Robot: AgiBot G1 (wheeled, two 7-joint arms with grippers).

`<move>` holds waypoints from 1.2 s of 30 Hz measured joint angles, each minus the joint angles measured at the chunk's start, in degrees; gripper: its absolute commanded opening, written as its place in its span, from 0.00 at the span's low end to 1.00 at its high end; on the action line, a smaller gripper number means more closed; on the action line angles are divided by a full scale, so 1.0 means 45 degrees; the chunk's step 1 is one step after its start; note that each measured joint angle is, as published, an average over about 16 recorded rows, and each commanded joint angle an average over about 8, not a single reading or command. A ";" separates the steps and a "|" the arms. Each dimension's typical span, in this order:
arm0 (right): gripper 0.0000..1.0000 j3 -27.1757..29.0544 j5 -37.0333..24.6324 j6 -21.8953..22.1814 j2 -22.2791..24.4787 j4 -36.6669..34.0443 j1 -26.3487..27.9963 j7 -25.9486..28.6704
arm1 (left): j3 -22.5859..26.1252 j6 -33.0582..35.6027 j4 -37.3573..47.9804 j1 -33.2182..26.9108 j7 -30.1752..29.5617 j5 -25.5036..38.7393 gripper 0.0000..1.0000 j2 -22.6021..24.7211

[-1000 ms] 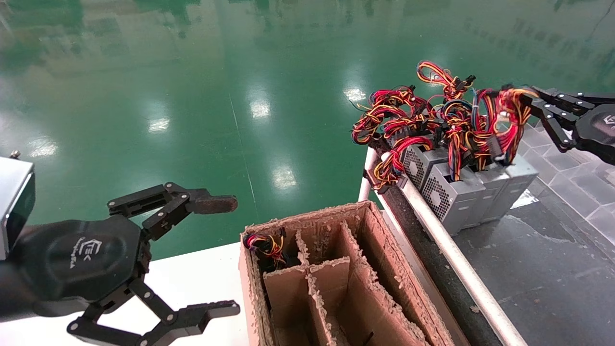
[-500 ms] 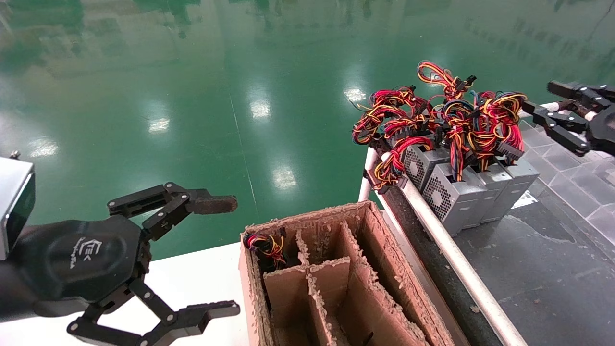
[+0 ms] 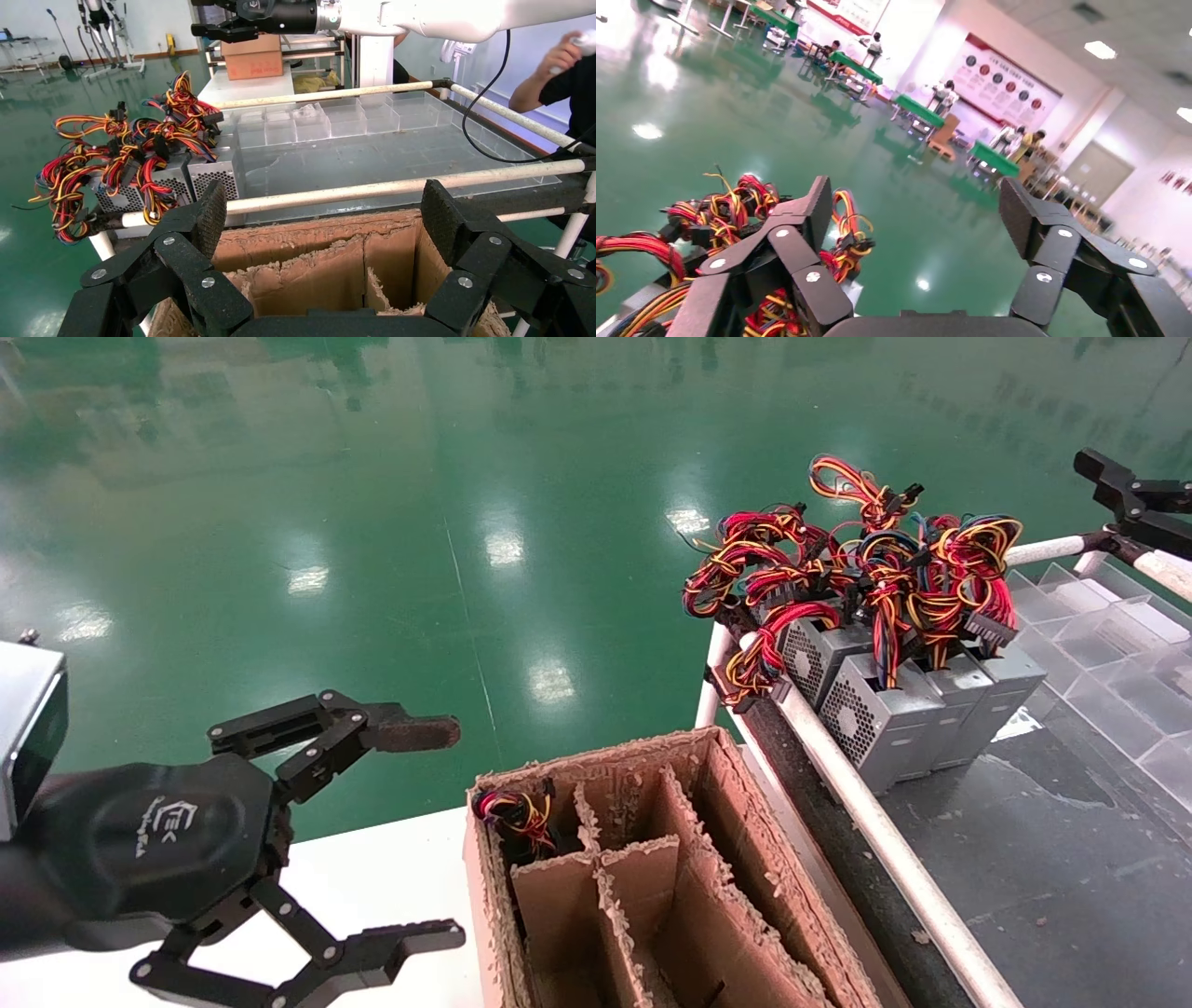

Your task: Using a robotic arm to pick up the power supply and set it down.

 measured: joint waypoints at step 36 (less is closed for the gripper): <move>1.00 -0.0797 0.1399 -0.1784 0.0583 0.7452 -0.3087 0.5857 | 0.0019 -0.0003 0.0008 -0.0007 0.0011 -0.0013 1.00 -0.0005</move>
